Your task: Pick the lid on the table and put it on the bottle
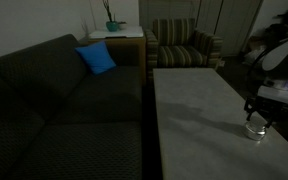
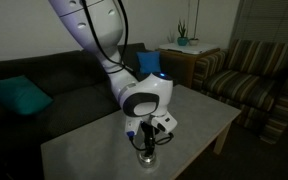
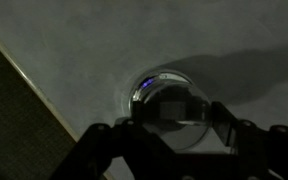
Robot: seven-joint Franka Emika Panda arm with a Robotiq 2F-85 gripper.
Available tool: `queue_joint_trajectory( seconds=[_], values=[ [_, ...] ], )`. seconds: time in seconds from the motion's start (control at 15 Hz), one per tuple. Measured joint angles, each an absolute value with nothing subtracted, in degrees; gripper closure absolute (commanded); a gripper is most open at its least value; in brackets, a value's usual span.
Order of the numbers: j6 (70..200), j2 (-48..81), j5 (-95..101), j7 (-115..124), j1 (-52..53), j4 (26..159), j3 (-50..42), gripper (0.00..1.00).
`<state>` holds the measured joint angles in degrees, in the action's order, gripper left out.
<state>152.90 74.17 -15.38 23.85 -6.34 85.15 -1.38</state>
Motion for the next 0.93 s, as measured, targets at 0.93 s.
queue_joint_trajectory(
  seconds=[0.93],
  values=[
    [155.79, 65.80, -15.39, 24.22, -4.67, 97.43, -2.40, 0.56]
  ],
)
